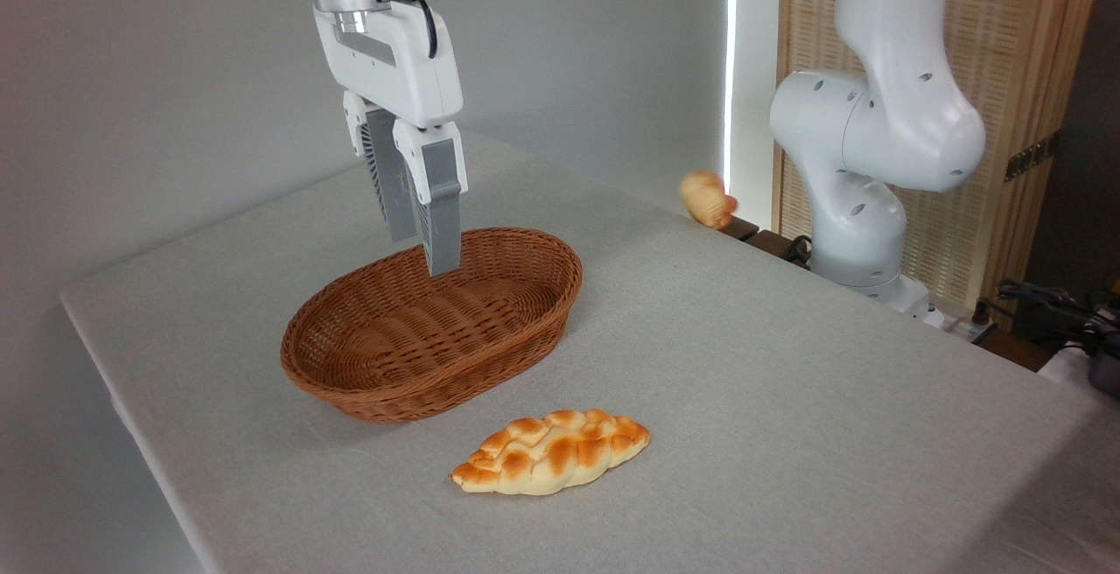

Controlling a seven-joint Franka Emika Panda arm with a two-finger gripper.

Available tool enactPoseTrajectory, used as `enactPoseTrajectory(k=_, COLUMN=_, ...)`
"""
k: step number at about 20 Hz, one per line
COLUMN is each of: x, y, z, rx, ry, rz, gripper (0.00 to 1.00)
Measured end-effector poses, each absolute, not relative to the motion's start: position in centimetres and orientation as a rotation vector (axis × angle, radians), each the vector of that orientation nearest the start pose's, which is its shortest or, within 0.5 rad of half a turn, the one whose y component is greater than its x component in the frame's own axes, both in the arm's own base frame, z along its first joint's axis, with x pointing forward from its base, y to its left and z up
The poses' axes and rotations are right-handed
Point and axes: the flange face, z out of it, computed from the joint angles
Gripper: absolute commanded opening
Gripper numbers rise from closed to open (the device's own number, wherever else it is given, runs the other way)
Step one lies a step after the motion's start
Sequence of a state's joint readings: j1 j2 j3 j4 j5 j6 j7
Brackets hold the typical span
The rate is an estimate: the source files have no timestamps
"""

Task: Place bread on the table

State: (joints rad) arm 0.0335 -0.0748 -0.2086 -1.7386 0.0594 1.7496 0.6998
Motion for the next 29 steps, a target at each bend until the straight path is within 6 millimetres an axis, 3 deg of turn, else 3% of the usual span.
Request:
enactPoseTrajectory(k=5, x=53.1, y=-9.3, z=60.4, rx=-2.857, ry=1.195, rz=-0.047, gripper=1.0)
enactPoseTrajectory(k=14, x=52.9, y=-9.2, z=60.4, rx=-2.864, ry=1.187, rz=-0.032, gripper=1.0)
enactPoseTrajectory(k=20, x=52.9, y=-7.2, z=60.8, rx=-2.898, ry=1.112, rz=-0.019, gripper=1.0)
enactPoseTrajectory(k=29, x=53.1, y=-3.8, z=62.9, rx=-2.935, ry=1.002, rz=-0.068, gripper=1.0)
